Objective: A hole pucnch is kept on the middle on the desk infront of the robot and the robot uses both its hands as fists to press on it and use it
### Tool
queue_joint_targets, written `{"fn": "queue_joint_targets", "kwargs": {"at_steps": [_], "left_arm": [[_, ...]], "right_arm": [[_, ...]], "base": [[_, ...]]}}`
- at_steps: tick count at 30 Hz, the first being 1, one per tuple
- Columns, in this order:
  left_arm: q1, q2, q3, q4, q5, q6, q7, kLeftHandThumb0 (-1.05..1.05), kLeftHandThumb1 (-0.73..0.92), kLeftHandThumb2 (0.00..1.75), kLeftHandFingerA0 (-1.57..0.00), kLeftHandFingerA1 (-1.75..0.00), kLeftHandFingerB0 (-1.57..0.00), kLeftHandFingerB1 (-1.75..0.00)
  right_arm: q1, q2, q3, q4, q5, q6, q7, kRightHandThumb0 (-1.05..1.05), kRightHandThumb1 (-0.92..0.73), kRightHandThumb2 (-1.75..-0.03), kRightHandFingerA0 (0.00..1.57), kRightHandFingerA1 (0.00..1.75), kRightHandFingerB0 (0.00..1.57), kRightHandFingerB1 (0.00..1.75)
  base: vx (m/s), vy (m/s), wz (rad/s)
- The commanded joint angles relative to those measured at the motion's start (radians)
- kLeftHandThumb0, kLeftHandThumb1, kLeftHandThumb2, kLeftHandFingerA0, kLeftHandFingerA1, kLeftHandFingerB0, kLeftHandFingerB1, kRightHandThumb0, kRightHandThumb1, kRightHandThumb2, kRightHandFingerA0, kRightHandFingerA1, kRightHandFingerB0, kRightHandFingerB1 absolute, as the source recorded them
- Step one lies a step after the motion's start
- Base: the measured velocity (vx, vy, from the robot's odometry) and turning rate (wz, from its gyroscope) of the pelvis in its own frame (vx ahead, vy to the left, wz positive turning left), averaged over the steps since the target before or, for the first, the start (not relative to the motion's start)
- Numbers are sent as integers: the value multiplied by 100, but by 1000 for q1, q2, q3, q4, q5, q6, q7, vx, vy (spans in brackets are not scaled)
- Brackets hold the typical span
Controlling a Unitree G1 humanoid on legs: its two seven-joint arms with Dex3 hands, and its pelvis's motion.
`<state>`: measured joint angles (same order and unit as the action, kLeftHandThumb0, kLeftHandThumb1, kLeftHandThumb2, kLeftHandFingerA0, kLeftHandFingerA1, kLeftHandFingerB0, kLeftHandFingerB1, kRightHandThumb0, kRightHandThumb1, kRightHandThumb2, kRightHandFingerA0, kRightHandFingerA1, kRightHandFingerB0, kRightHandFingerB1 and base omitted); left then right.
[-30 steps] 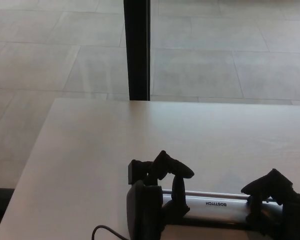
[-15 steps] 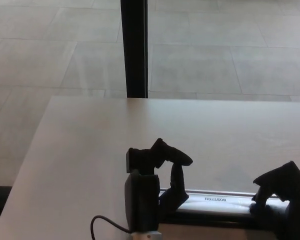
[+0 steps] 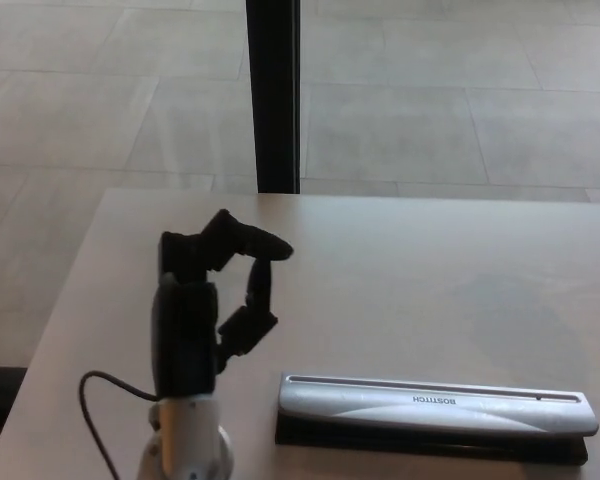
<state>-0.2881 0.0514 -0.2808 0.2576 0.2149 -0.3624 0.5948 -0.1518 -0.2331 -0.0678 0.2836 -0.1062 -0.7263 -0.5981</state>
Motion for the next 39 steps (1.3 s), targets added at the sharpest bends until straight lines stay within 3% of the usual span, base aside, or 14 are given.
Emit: {"fn": "queue_joint_targets", "kwargs": {"at_steps": [1, 3, 9, 13, 17, 18, 20, 21, 22, 25, 26, 30, 37, 39], "left_arm": [[91, 524, 531, -285, -711, 671, -616, -25, 82, 68, -83, -175, -60, -150], [114, 548, 568, -259, -723, 670, -626, -22, 83, 71, -79, -175, -61, -143], [233, 587, 799, -21, -713, 630, -565, -18, 85, 71, -78, -175, -61, -139], [306, 571, 875, 128, -626, 529, -451, -37, 60, 91, -110, -139, -77, -115], [318, 544, 950, 392, -610, 477, -340, -30, 71, 61, -74, -167, -63, -125], [332, 521, 951, 402, -605, 457, -327, -36, 52, 89, -105, -132, -76, -108], [326, 501, 971, 452, -614, 435, -316, -23, 69, 59, -76, -170, -72, -126], [337, 480, 974, 490, -610, 408, -309, -29, 69, 63, -71, -152, -77, -90], [339, 454, 976, 562, -608, 378, -303, -25, 65, 62, -84, -159, -81, -75], [360, 397, 984, 612, -611, 376, -323, -30, 66, 62, -80, -143, -81, -55], [367, 385, 979, 619, -604, 378, -329, -32, 56, 91, -92, -116, -70, -68], [374, 312, 985, 692, -611, 381, -357, -27, 69, 60, -96, -88, -67, -51], [408, 280, 934, 765, -514, 356, -340, -39, 59, 97, -87, -73, -68, -69], [399, 281, 937, 799, -516, 353, -374, -37, 69, 60, -97, -61, -73, -52]], "right_arm": [[215, -530, -647, -380, 1110, 948, 375, -29, -40, -123, 140, 151, 100, 124], [229, -532, -699, -332, 1096, 959, 369, -20, -33, -134, 110, 175, 95, 140], [334, -543, -908, 102, 846, 859, 453, -26, -36, -136, 112, 175, 88, 148], [359, -510, -971, 319, 787, 768, 369, -32, -49, -126, 113, 175, 80, 127], [325, -484, -999, 629, 755, 640, 361, -33, -56, -115, 118, 174, 80, 97], [312, -488, -995, 694, 736, 619, 360, -44, -55, -114, 136, 145, 78, 89], [295, -485, -1001, 744, 724, 608, 344, -40, -59, -100, 114, 174, 76, 85], [280, -473, -1010, 769, 727, 600, 326, -40, -60, -99, 104, 158, 75, 83], [266, -421, -1012, 717, 736, 636, 248, -45, -62, -86, 106, 140, 84, 132], [227, -355, -1047, 733, 773, 635, 239, -52, -78, -76, 92, 134, 41, 92], [222, -338, -1054, 733, 777, 638, 232, -54, -80, -73, 85, 124, 49, 113], [234, -208, -1079, 687, 807, 609, 252, -55, -80, -69, 49, 133, 34, 75], [232, -104, -1053, 626, 763, 621, 245, -57, -77, -70, 62, 154, 38, 85], [225, -93, -1046, 623, 755, 617, 278, -61, -76, -66, 56, 118, 24, 60]], "base": [[0, 0, 0], [0, 0, 0], [0, 0, 0], [0, 0, 0], [0, 0, 0], [0, 0, 0], [0, 0, 0], [0, 0, 0], [0, 0, 0], [0, 0, 0], [0, 0, 0], [0, 0, 0], [0, 0, 0], [0, 0, 0]]}}
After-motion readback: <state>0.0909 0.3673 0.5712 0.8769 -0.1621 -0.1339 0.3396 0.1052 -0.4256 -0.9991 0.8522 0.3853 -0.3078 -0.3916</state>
